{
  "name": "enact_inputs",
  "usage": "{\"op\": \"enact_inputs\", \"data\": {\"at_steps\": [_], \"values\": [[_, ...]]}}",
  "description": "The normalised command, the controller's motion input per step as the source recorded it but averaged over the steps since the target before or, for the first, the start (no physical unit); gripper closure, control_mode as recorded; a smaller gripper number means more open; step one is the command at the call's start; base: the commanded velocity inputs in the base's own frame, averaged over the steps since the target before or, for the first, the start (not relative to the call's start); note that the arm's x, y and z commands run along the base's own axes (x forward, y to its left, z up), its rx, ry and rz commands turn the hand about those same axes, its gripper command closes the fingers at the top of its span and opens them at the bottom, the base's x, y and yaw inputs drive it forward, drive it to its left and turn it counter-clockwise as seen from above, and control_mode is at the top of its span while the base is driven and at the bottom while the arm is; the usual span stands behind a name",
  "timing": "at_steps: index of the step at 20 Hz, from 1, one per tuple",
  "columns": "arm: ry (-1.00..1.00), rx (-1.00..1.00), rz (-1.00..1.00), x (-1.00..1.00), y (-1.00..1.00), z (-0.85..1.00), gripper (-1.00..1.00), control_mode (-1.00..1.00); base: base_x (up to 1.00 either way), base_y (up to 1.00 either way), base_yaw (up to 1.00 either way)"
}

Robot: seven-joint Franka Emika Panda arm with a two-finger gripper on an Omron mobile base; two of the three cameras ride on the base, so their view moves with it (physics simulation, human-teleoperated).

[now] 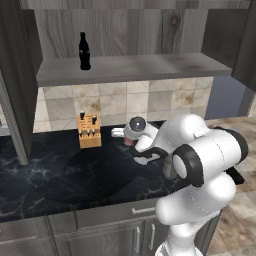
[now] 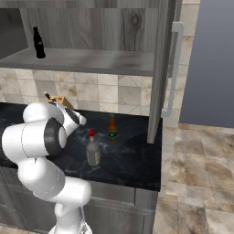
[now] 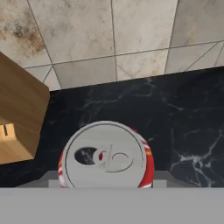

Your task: Sort all alcoholic drinks to one cabinet, and non-alcoholic drinks to the other.

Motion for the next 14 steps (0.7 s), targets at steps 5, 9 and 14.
{"op": "enact_inputs", "data": {"at_steps": [5,9,14], "values": [[-0.01,0.01,0.02,-0.80,-0.14,0.98,1.00,-1.00,0.00,0.00,0.00],[0.03,0.06,0.04,-0.73,-0.14,1.00,1.00,-1.00,0.00,0.00,0.00],[0.08,0.06,0.04,-0.45,-0.05,1.00,1.00,-1.00,0.00,0.00,0.00]]}}
